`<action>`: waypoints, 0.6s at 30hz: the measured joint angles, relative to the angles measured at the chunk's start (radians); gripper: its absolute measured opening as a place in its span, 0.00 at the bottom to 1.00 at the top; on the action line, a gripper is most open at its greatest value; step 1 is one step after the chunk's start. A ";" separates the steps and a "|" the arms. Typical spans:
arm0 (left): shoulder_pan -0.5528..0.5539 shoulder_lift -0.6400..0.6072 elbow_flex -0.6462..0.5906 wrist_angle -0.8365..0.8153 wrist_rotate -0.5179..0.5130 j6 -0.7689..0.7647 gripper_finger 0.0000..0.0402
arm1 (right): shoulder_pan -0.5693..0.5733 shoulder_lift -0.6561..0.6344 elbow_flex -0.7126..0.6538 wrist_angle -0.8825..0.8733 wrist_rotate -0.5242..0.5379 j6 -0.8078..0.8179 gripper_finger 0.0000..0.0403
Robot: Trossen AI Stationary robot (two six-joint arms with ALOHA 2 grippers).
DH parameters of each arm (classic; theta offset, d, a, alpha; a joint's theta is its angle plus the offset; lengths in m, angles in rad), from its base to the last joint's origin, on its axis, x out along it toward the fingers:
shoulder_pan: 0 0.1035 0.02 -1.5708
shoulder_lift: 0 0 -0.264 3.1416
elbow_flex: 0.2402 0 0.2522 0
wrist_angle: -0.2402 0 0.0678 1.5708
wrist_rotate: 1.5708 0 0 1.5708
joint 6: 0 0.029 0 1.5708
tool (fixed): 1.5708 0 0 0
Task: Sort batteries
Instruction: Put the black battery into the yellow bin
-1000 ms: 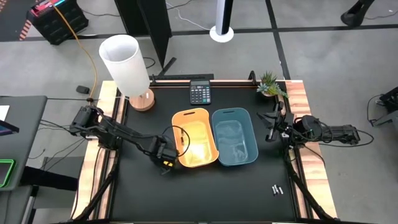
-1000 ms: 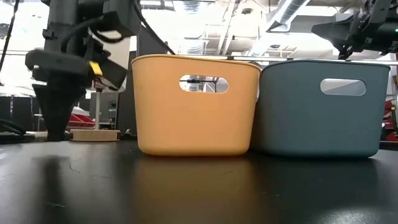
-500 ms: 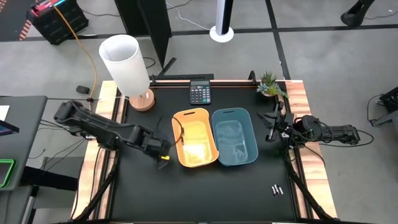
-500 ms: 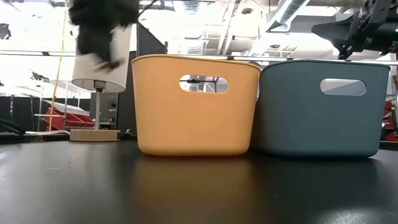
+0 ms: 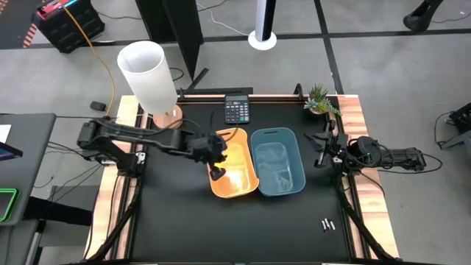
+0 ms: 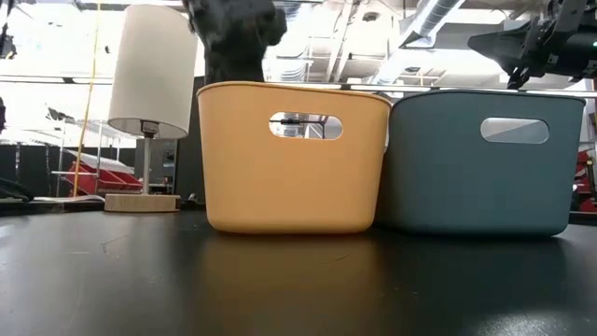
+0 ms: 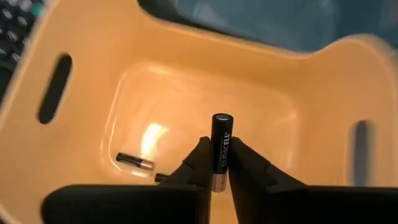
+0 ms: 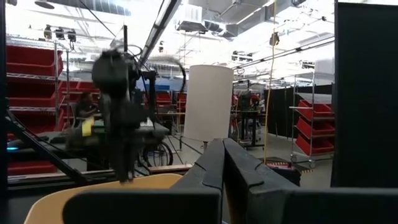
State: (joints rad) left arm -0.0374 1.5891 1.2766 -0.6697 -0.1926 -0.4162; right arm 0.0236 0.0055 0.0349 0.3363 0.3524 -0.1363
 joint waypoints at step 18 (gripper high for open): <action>-0.133 -0.218 -0.007 -0.128 -0.316 -0.031 0.53 | 0.113 0.003 0.151 -0.377 -0.009 0.130 0.08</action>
State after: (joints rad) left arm -0.1708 1.3713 1.2700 -0.7976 -0.5090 -0.4471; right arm 0.1362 0.0088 0.1860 -0.0410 0.3434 -0.0059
